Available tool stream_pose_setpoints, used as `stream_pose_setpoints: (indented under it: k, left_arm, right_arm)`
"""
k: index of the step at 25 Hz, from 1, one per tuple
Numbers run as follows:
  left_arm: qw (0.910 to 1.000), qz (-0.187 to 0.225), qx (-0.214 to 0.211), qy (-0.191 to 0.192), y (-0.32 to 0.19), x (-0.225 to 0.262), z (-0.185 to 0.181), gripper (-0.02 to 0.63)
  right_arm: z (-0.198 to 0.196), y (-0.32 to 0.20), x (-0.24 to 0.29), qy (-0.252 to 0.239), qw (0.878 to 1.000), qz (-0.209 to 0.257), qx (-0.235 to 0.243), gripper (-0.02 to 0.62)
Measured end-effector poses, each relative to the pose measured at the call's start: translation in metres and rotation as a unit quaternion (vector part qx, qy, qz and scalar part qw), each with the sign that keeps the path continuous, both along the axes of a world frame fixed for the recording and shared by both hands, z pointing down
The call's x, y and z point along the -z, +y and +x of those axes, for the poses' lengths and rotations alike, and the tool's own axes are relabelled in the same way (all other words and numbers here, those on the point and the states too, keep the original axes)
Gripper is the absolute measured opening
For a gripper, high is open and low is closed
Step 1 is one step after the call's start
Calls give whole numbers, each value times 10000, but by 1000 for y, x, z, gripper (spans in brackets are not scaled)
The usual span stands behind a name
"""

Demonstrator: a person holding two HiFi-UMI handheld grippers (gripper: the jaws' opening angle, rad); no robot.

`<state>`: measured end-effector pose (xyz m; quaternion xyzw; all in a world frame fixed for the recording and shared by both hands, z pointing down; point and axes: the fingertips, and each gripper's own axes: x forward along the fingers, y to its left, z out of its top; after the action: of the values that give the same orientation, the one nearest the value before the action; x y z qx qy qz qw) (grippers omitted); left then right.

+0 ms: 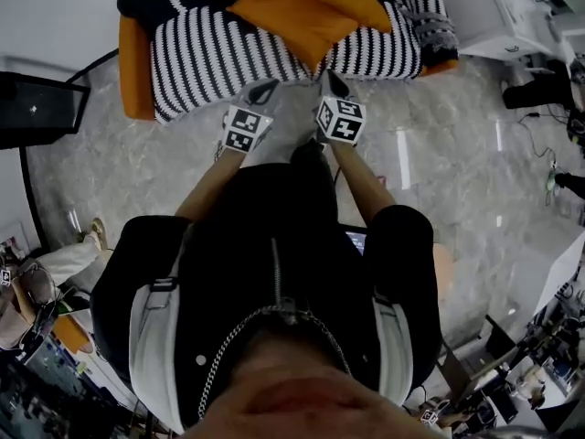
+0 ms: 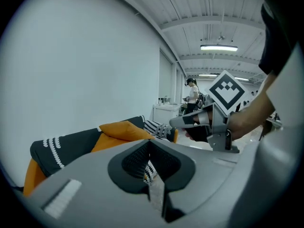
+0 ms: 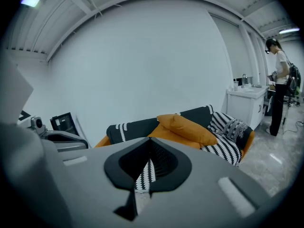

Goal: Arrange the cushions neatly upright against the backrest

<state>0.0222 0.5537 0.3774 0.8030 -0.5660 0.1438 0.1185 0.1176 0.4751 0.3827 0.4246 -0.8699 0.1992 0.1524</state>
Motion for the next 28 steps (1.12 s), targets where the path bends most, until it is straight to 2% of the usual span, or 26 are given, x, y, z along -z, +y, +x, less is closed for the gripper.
stream_pose_setpoints:
  k: [9,13,19,28]
  left_arm:
    - [9980,-68,620,-41,-83,12,36,11]
    - [9976,-100,669,-171,-108,11,53,11]
    - [9956,-264,876,-220,-141,9,50,11]
    - [9967,-283,630,-435,-193,-5,54,11]
  right_arm:
    - [40,-76,17,-48,9982,-44,597,3]
    - [63,-101,10,-5,9972,-127,733,3]
    - [96,-124,6,-95,9982,-315,500,3]
    - [137,-155,5,-189,9990,-392,47,3]
